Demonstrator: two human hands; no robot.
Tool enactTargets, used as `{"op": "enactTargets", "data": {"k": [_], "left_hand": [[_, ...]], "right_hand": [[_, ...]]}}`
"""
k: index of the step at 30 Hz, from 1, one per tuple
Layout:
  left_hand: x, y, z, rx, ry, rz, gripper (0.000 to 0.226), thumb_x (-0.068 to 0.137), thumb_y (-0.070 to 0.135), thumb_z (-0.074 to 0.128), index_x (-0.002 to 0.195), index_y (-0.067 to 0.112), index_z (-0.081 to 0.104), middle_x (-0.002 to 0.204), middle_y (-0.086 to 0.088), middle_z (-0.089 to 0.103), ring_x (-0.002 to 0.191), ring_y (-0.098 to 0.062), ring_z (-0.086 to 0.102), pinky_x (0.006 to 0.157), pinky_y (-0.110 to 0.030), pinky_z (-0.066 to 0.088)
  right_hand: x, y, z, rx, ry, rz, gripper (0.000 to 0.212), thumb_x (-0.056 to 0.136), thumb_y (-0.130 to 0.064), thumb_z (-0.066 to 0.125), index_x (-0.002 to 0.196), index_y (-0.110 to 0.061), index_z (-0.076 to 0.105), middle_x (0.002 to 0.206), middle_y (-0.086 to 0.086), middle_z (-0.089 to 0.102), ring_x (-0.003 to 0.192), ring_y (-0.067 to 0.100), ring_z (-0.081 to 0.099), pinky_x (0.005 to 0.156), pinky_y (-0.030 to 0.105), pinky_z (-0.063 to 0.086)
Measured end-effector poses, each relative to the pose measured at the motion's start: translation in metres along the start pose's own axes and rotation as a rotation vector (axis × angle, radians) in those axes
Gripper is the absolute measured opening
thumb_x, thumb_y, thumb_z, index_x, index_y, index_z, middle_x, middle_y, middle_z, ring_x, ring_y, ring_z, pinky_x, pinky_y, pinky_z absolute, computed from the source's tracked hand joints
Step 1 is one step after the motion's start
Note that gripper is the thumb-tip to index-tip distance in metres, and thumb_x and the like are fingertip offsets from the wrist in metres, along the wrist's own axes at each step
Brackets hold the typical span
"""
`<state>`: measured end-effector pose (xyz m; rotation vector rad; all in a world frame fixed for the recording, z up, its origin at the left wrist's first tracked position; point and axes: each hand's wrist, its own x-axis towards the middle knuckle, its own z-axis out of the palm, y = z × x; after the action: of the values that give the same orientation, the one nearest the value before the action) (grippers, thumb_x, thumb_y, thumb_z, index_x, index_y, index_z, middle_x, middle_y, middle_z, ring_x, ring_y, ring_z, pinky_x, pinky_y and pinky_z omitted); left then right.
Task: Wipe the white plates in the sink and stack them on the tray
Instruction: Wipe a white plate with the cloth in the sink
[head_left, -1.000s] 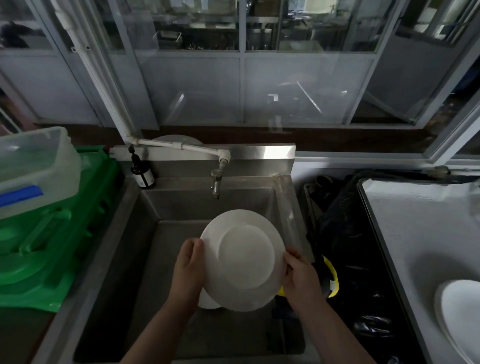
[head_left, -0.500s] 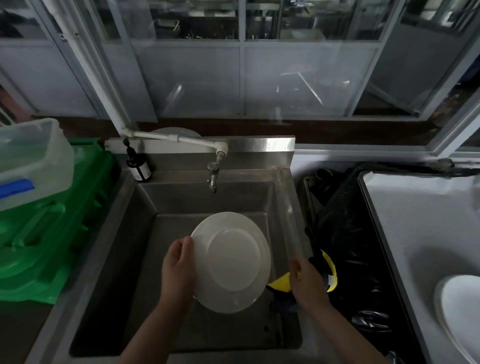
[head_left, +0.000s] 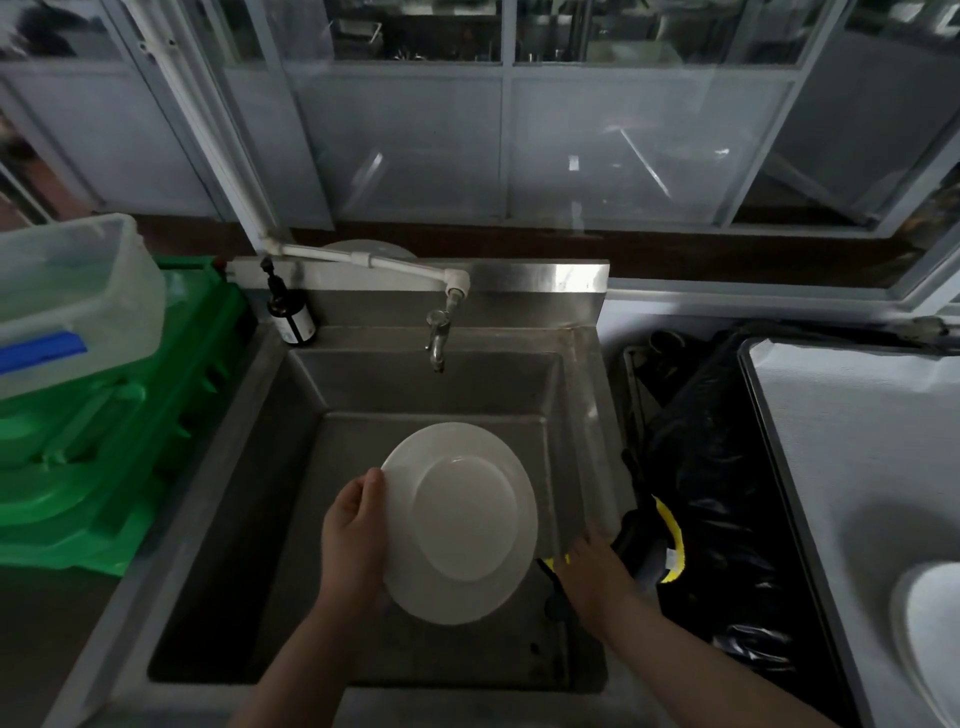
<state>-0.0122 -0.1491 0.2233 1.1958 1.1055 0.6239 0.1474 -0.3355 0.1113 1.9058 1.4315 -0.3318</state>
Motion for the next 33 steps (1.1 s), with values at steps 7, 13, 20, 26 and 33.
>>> {"op": "enactTargets", "data": {"k": [7,13,20,26,33], "left_hand": [[-0.008,0.001,-0.006,-0.001,-0.015,0.005,0.029,0.104,0.036,0.047,0.104,0.018,0.071,0.100,-0.011,0.072,0.092,-0.031,0.069,0.072,-0.039,0.056],[-0.012,0.005,-0.009,-0.031,-0.008,0.000,0.029,0.105,0.034,0.046,0.104,0.019,0.071,0.097,-0.009,0.074,0.087,-0.025,0.070,0.064,-0.033,0.052],[-0.017,0.011,-0.007,-0.045,0.012,0.015,0.027,0.105,0.034,0.047,0.095,0.024,0.071,0.094,-0.007,0.072,0.088,-0.026,0.068,0.065,-0.032,0.050],[-0.016,0.012,-0.002,-0.013,0.014,0.043,0.027,0.104,0.036,0.048,0.093,0.026,0.071,0.096,-0.009,0.072,0.090,-0.029,0.067,0.072,-0.037,0.053],[-0.014,0.009,0.000,0.041,-0.032,0.069,0.031,0.102,0.041,0.049,0.094,0.029,0.076,0.091,-0.004,0.075,0.090,-0.031,0.070,0.082,-0.053,0.058]], "right_hand": [[0.008,-0.006,0.005,-0.010,-0.006,-0.030,0.041,0.103,-0.025,0.044,0.139,-0.005,0.044,0.138,0.016,0.050,0.126,0.035,0.043,0.114,0.052,0.019],[0.001,0.004,0.006,0.116,0.075,-0.029,0.034,0.097,-0.021,0.052,0.128,-0.008,0.053,0.126,0.015,0.055,0.117,0.034,0.050,0.099,0.044,0.035],[-0.018,0.023,0.004,0.558,0.484,0.185,0.051,0.035,-0.017,0.089,0.081,-0.022,0.069,0.070,-0.002,0.058,0.054,0.021,0.060,0.046,0.029,0.045],[-0.040,0.033,-0.029,0.887,0.602,0.225,0.036,0.087,-0.022,0.061,0.124,-0.023,0.060,0.112,0.000,0.059,0.104,0.024,0.058,0.080,0.035,0.047],[-0.048,0.038,-0.047,1.284,0.618,0.276,0.035,0.088,-0.017,0.063,0.123,-0.024,0.064,0.115,-0.003,0.063,0.109,0.017,0.059,0.084,0.025,0.043]]}}
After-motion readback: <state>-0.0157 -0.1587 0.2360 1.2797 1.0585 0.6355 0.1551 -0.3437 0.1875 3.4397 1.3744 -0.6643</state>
